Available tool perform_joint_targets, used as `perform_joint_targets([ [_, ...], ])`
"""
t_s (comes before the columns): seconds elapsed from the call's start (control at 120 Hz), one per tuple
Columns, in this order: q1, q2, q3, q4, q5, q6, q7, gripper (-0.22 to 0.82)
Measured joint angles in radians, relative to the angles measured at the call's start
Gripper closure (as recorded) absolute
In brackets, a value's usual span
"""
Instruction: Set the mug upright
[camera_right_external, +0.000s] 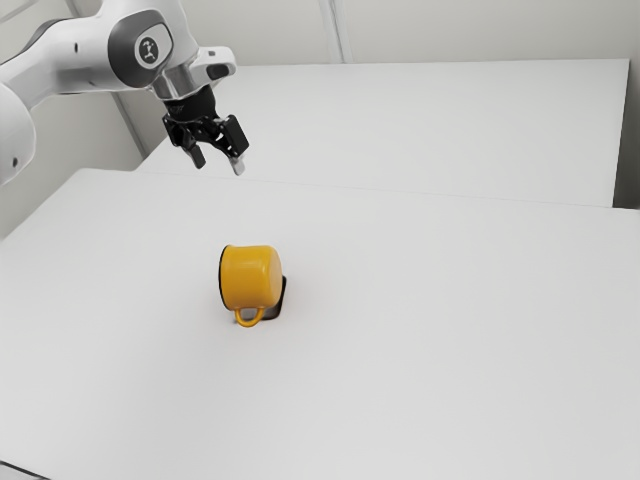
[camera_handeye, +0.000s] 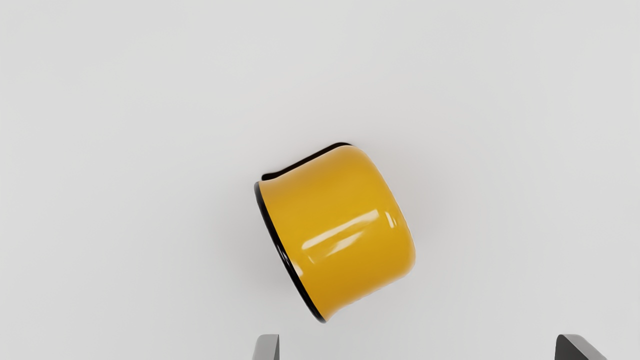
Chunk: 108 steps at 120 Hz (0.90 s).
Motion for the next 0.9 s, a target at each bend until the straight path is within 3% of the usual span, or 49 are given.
perform_joint_targets([
  [0.267,-0.001,-0.010,0.000,-0.007,-0.002,0.000,0.000,0.00],
  [0.458,0.012,-0.119,0.015,-0.124,-0.122,-0.024,0.002,0.00],
  [0.742,-0.085,-0.136,0.246,-0.243,-0.409,-0.112,0.124,0.00],
  [0.9,-0.024,-0.094,0.281,-0.267,-0.490,-0.137,0.217,0.00],
])
